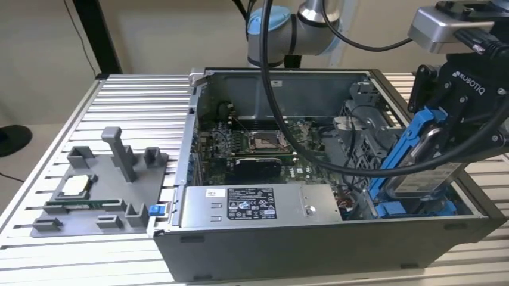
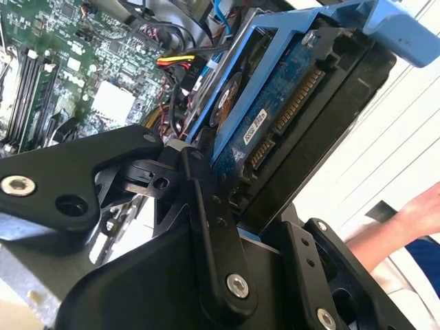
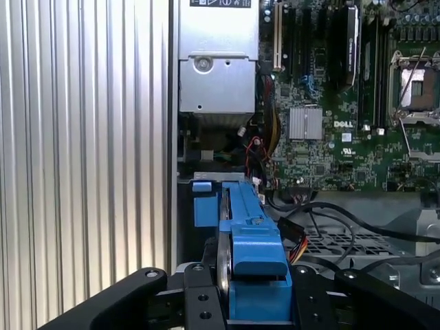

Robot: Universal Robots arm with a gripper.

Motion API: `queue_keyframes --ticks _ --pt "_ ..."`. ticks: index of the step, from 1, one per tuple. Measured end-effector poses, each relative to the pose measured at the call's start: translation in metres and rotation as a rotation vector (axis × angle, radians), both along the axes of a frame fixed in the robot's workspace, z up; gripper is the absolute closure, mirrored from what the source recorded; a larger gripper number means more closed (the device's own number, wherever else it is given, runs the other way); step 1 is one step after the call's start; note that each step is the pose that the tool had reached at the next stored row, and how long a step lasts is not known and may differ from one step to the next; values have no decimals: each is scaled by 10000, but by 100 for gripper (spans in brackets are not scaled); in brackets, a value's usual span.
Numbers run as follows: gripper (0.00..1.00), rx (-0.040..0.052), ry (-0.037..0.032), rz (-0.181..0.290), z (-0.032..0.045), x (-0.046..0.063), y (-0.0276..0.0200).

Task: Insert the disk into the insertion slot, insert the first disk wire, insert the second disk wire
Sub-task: 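Insert the disk into the insertion slot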

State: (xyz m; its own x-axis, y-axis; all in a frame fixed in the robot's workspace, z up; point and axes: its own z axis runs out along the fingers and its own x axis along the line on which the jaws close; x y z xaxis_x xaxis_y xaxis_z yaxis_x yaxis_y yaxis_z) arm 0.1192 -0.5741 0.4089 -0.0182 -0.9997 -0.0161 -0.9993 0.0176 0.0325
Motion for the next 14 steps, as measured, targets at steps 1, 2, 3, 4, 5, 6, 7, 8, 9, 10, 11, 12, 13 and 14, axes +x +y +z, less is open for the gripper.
queue_keyframes --ticks 1,2,3,4,5,6,7,8,9,10,11,12,13,14 --pt "100 6 1 -2 -7 6 0" --pt "100 13 0 -2 -17 11 -1" --pt "100 16 -3 -1 -28 14 -1" --pt "100 23 -2 0 -42 17 0" --pt "100 25 0 0 -54 21 0" --pt "100 30 0 0 -67 23 0" --pt "100 35 -1 -1 -84 24 0" --pt "100 32 -1 -1 -98 24 0" --pt "100 33 -2 -1 -114 25 0" --pt "100 35 -1 0 -131 25 0" --pt "100 35 -2 0 -147 25 0" --pt "100 36 -1 1 -164 25 0" --pt "100 37 -1 1 -180 25 0" --pt "100 33 -1 0 -195 25 0"
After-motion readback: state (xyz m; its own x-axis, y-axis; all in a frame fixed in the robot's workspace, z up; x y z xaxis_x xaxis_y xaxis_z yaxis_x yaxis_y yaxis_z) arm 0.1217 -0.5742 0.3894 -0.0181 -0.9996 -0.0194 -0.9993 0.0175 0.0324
